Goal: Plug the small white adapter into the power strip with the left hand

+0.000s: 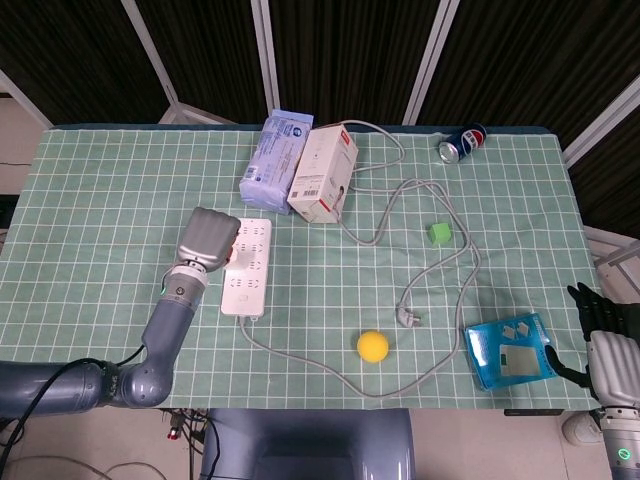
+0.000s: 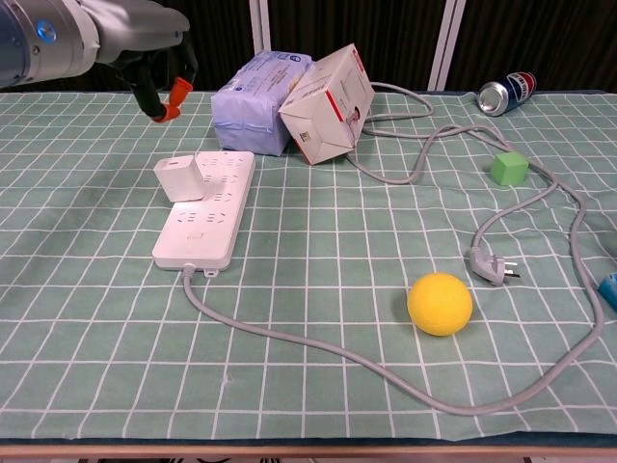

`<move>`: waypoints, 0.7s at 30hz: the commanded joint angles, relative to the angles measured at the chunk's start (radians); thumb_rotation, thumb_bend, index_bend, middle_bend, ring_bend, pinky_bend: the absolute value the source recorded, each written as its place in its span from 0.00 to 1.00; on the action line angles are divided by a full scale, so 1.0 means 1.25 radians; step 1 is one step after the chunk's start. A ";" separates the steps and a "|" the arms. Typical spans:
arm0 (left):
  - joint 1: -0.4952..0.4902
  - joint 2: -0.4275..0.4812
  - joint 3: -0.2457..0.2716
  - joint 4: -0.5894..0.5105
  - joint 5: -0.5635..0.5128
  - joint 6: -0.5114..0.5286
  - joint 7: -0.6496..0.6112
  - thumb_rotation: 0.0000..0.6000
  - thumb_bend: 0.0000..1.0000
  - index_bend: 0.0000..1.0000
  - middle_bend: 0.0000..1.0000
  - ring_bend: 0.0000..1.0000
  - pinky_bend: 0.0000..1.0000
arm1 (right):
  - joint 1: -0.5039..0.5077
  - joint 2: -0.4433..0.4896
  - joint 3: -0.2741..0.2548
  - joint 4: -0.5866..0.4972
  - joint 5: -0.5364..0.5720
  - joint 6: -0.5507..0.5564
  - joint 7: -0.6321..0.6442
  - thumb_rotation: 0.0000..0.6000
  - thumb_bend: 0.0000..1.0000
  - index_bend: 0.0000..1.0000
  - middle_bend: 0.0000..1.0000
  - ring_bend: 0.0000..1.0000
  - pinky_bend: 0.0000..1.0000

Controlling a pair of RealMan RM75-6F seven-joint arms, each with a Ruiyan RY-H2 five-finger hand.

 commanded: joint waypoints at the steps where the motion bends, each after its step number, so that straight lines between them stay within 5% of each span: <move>1: -0.006 0.012 0.004 -0.012 -0.060 -0.025 0.015 1.00 0.40 0.76 0.96 0.87 0.98 | 0.000 0.000 0.000 0.000 0.000 0.000 0.000 1.00 0.40 0.00 0.00 0.00 0.04; 11: -0.044 0.002 0.019 0.007 -0.182 -0.043 0.071 1.00 0.48 0.82 1.00 0.90 0.99 | 0.000 0.000 0.000 0.001 0.002 -0.002 0.003 1.00 0.40 0.00 0.00 0.00 0.04; 21: 0.040 0.008 -0.043 0.042 -0.047 -0.212 -0.217 1.00 0.56 0.85 1.00 0.92 1.00 | 0.001 0.000 0.000 0.001 0.002 -0.003 0.002 1.00 0.40 0.00 0.00 0.00 0.04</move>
